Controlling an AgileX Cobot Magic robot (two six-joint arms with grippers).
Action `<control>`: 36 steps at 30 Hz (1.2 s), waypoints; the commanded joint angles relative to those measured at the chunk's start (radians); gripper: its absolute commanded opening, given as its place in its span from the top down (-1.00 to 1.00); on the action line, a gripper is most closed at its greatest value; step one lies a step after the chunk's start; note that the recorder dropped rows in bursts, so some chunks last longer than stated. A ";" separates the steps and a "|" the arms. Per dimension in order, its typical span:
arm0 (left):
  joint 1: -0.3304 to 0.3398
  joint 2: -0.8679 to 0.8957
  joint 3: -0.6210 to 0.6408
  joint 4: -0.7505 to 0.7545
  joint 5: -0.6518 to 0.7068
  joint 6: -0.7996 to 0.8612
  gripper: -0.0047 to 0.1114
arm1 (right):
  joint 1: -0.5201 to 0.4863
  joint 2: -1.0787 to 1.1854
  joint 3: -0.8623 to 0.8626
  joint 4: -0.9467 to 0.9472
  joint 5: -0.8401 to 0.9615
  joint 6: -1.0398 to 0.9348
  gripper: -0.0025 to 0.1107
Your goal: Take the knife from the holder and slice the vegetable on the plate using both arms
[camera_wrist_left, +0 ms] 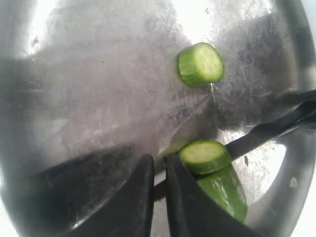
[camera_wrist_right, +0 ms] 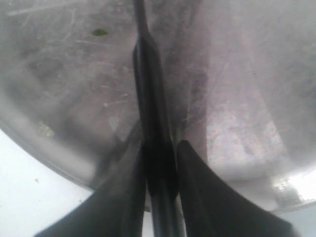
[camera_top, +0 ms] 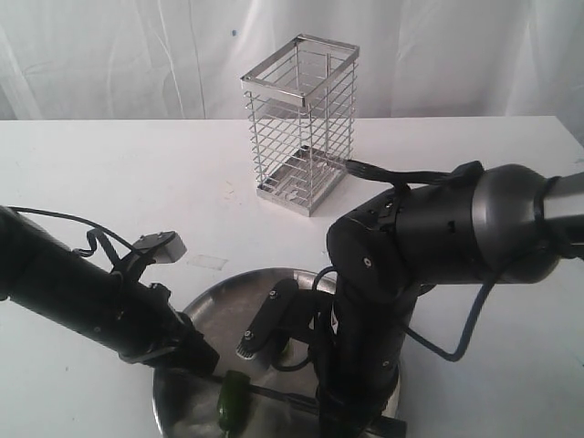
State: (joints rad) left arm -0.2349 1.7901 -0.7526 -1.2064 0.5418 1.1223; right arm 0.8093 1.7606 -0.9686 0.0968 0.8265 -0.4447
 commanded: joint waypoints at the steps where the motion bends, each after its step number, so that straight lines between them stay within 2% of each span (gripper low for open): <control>1: -0.006 -0.034 0.005 0.005 0.025 -0.003 0.65 | -0.003 0.000 0.005 -0.007 -0.005 0.000 0.87; 12: -0.008 -0.055 0.007 0.046 0.016 -0.031 0.65 | -0.003 0.000 0.005 -0.007 -0.005 0.002 0.88; 23: -0.009 0.060 0.007 0.031 -0.069 -0.026 0.65 | -0.003 0.000 0.005 -0.009 0.011 0.002 0.88; 30: -0.009 0.120 0.007 0.033 -0.060 -0.026 0.65 | -0.003 -0.009 0.003 -0.031 0.103 0.004 0.88; 36: -0.009 0.112 0.005 0.033 -0.041 -0.026 0.65 | -0.003 -0.038 0.003 -0.121 0.229 0.102 0.88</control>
State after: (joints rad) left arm -0.2349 1.8703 -0.7679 -1.2455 0.5790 1.0948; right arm 0.8086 1.7495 -0.9686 0.0144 0.9944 -0.3784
